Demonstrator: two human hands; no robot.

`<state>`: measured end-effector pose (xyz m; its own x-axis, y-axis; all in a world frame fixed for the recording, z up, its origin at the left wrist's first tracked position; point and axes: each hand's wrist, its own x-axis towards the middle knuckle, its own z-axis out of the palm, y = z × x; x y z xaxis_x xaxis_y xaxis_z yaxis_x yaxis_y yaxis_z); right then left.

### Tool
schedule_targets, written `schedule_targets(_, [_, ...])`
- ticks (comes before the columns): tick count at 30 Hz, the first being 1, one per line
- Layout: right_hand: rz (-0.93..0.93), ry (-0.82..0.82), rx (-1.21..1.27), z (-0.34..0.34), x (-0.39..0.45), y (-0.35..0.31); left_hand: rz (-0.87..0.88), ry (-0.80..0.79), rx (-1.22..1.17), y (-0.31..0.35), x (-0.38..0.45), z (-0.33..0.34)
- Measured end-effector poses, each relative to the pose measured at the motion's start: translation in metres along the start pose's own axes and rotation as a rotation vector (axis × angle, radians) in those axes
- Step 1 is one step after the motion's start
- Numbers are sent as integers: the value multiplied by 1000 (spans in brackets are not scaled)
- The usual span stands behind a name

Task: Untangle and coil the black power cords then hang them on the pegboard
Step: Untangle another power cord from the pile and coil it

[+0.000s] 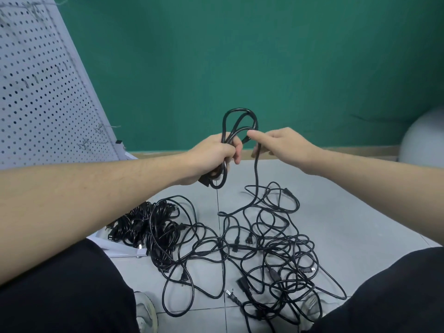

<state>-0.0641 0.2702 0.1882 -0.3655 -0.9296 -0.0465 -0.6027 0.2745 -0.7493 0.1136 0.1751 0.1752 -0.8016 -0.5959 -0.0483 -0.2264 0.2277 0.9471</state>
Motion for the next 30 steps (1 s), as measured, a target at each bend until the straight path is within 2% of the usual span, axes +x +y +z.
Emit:
schedule_targets(3, [-47,-191,282,-4,0,2,-14,41,-16,-3,0,-5])
schedule_targets(5, [-92,-194,387,-10,0,2,-44,73,-57,-3,0,-10])
schedule_targets(9, [-187,125,364,-9,7,-3,-72,-43,1,-10,-3,-12])
schedule_targets(12, [-162,244,463,-1,5,-12,-32,-134,-2,-8,-7,-6])
schedule_targets(15, [-91,330,396,5,8,-12,21,-142,-47,0,-8,-1])
schedule_targets(16, [-40,324,345,6,8,-13,32,-150,-51,2,-9,0])
schedule_targets(18, [69,211,342,7,6,-13,31,-198,-43,2,-11,1])
schedule_targets(20, [111,64,465,8,2,-14,3,-244,-35,-1,-12,1])
schedule_targets(22, [100,-3,647,9,-2,-17,-37,-252,-48,-8,-10,-2])
schedule_targets(27, [51,-102,933,17,-5,-27,-57,-202,-40,-15,-7,-6])
schedule_targets(30, [47,-47,1014,19,-4,-37,-13,-152,-6,-12,-2,-1])
